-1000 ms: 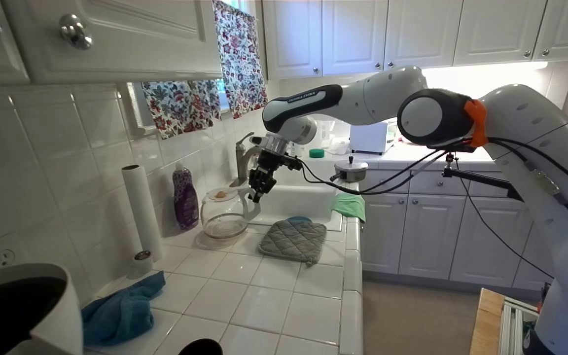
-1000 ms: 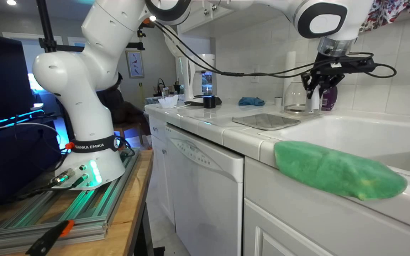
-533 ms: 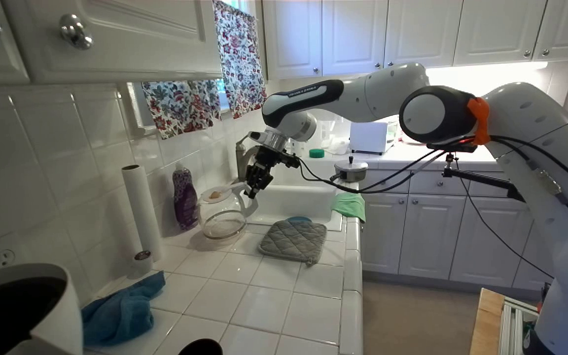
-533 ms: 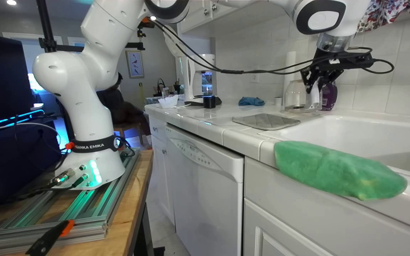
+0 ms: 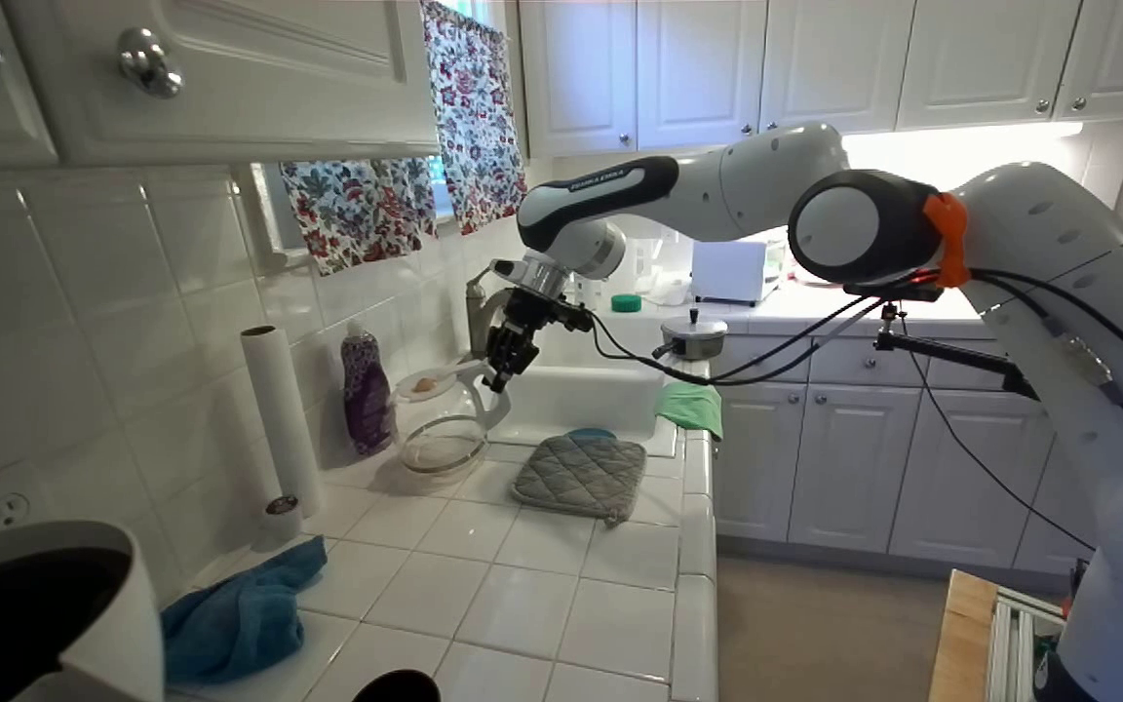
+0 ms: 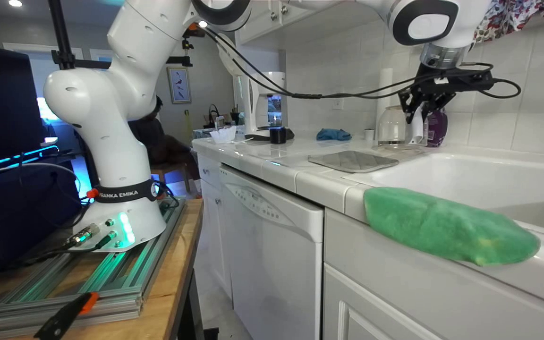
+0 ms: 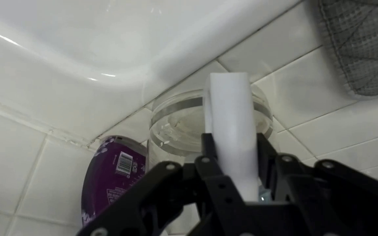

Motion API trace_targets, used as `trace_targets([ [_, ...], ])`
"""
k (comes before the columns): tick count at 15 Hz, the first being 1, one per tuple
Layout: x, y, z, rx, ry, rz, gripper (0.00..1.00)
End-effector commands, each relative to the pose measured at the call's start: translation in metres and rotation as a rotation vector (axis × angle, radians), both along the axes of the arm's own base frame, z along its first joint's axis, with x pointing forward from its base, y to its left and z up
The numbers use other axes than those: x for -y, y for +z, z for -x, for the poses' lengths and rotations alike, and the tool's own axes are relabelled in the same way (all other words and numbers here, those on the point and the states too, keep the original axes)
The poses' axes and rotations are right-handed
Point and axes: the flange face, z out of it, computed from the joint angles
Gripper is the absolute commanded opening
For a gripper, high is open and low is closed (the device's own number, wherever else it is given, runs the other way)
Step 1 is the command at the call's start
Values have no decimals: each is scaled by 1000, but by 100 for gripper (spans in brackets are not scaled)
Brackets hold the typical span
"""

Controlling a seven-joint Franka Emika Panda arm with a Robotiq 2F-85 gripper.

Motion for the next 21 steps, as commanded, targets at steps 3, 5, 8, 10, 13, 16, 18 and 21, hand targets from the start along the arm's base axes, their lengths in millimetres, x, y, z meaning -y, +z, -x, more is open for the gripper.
trace_targets([
  [3,-3,2,6,-88,-70,89,8],
  [5,-5,0,6,-108,-86,121,8],
  [8,-6,-5,6,-139,-126,211,8],
  [10,-9,-5,6,-153,-131,243,8],
  [13,-15,-1,6,-161,-128,262,58],
  [16,-20,3,5,-166,-124,290,77],
  [18,-25,8,4,-156,-112,305,92],
  [21,-39,19,0,-129,-77,336,100],
])
